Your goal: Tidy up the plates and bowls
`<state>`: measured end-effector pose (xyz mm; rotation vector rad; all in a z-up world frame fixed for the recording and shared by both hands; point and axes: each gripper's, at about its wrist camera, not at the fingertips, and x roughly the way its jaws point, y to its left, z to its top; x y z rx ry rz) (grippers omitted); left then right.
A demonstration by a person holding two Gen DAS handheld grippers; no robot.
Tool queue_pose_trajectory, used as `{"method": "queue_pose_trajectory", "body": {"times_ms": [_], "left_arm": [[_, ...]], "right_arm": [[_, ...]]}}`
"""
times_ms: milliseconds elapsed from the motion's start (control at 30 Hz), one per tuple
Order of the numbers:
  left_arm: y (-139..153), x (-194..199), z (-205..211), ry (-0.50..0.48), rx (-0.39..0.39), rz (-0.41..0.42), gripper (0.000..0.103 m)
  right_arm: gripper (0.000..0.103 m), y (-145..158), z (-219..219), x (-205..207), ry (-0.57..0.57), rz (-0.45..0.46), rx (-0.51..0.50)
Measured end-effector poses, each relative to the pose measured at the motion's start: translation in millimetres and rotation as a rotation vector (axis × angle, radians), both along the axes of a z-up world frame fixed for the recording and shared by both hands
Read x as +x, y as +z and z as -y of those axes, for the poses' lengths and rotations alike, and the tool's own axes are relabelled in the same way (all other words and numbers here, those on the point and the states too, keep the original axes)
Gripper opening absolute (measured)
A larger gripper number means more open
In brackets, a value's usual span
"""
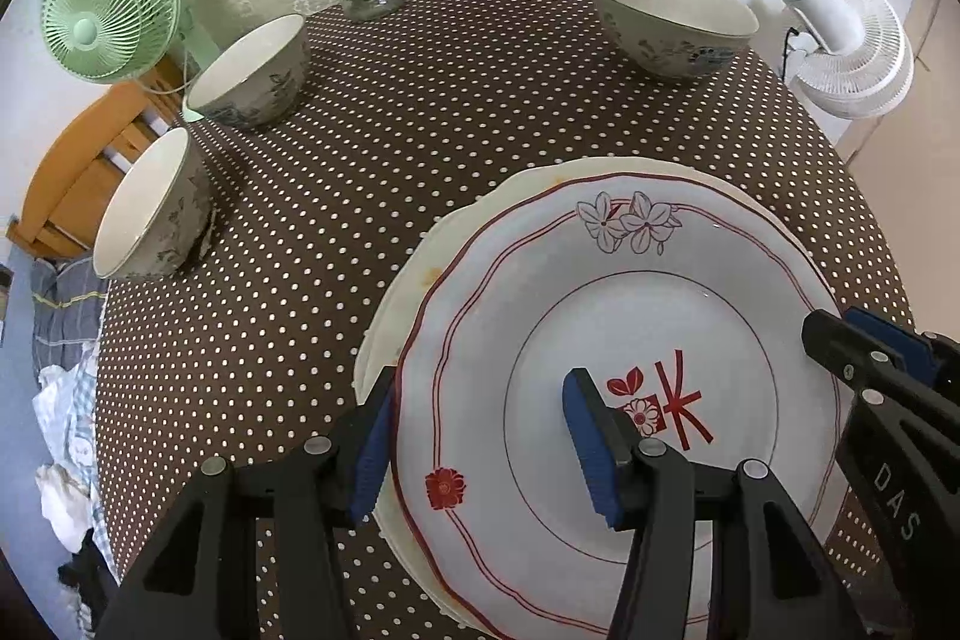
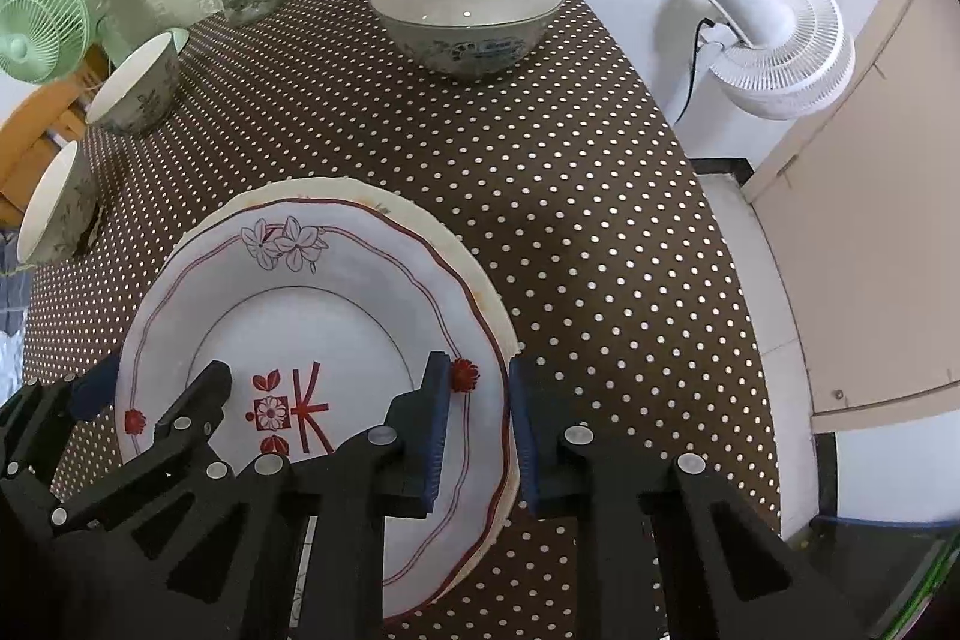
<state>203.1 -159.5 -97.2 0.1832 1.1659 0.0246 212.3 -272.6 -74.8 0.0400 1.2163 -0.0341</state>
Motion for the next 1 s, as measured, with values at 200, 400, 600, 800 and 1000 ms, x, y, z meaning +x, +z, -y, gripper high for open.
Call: {"method": "queue_pose_trajectory", "body": {"times_ms": [200, 400, 600, 800, 1000], "left_arm": [[-2, 0, -4, 0.021, 0.043, -0.006, 0.059], [0, 1, -10, 0.008, -0.001, -0.013, 0.068], [11, 2, -22, -0.014, -0.072, -0.011, 0.083], [27, 0, -42, -0.036, -0.124, 0.006, 0.089], [51, 1, -75, -0.039, -0.154, 0.053, 0.091]], "right_arm": [[0.023, -1, -12, 6, 0.05, 0.012, -0.011], [0.023, -1, -12, 6, 0.045, 0.013, -0.011], [0.024, 2, -10, 6, 0.014, -0.001, 0.004], [0.058, 25, -30, -1, 0.015, 0.057, 0.024], [0.062, 47, -65, -3, 0.021, 0.095, 0.045]]}}
